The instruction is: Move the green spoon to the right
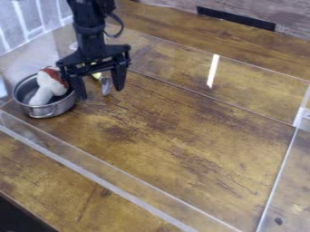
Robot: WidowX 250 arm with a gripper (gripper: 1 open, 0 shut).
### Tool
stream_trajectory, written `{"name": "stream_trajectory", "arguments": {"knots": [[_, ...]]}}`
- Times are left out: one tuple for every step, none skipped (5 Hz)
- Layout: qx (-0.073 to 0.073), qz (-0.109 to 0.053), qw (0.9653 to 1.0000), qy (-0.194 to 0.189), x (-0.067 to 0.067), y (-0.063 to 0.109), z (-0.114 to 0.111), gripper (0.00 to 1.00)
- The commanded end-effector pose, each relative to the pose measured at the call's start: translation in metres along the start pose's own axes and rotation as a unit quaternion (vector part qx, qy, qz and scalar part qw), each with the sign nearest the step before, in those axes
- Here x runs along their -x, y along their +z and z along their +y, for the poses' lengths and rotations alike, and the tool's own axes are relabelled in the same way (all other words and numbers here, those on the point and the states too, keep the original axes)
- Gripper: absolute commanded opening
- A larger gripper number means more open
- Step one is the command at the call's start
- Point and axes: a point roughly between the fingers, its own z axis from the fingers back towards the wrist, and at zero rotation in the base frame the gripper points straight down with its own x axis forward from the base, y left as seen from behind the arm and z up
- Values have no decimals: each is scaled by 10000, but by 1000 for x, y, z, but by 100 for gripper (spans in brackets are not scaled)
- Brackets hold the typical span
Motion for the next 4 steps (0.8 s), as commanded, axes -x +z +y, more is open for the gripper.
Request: {"name": "stream_trajectory", "arguments": {"knots": [[241, -299, 9992, -63, -12, 6, -2, 100], [300, -391, 9982, -338, -24, 18, -1, 100], [434, -464, 9964, -559, -39, 32, -3, 100], [408, -517, 9969, -423, -51, 29, -2, 100]]}}
